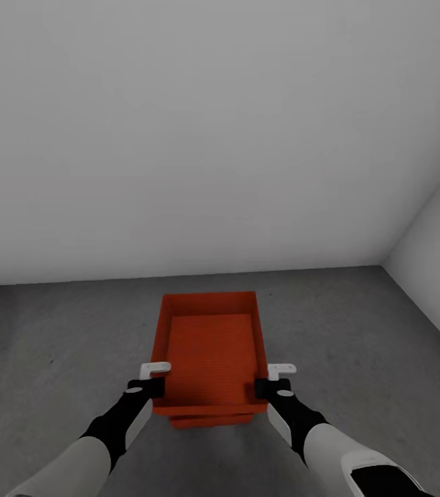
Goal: Move the two storage containers from the living room to the garage. In the garage, place one container on the floor and stack the other container on top of it (either order is fine).
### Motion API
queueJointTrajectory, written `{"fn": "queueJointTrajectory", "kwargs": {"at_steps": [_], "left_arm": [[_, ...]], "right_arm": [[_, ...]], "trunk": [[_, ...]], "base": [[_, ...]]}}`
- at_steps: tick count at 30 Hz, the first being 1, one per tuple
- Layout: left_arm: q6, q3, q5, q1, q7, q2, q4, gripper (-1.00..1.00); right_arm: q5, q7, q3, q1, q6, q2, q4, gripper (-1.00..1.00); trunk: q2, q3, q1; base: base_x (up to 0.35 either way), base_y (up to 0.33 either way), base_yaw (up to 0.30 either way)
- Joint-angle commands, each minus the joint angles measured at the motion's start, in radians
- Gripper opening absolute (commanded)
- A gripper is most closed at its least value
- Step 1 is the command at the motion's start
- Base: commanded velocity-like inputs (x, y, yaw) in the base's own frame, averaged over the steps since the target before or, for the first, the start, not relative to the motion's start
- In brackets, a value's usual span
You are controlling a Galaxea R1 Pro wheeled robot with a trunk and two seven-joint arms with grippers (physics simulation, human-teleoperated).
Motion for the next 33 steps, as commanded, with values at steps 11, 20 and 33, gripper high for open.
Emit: {"fn": "queueJointTrajectory", "kwargs": {"at_steps": [11, 20, 33], "left_arm": [[0.007, 0.069, 0.005, 0.0, 0.085, 0.015, 0.0, -1.0], [0.007, 0.069, 0.005, 0.0, 0.085, 0.015, 0.0, -1.0], [0.007, 0.069, 0.005, 0.0, 0.085, 0.015, 0.0, -1.0]], "right_arm": [[0.013, -0.048, -0.053, -0.002, -0.08, -0.052, -0.004, -1.0], [0.013, -0.048, -0.052, -0.002, -0.08, -0.051, -0.004, -1.0], [0.013, -0.048, -0.053, -0.002, -0.081, -0.053, -0.004, -1.0]], "trunk": [[-0.001, -0.001, 0.0], [-0.001, -0.001, 0.0], [-0.001, 0.001, 0.0]], "base": [[0.0, 0.0, -0.001], [0.0, 0.0, 0.001], [0.0, 0.0, 0.1]]}}
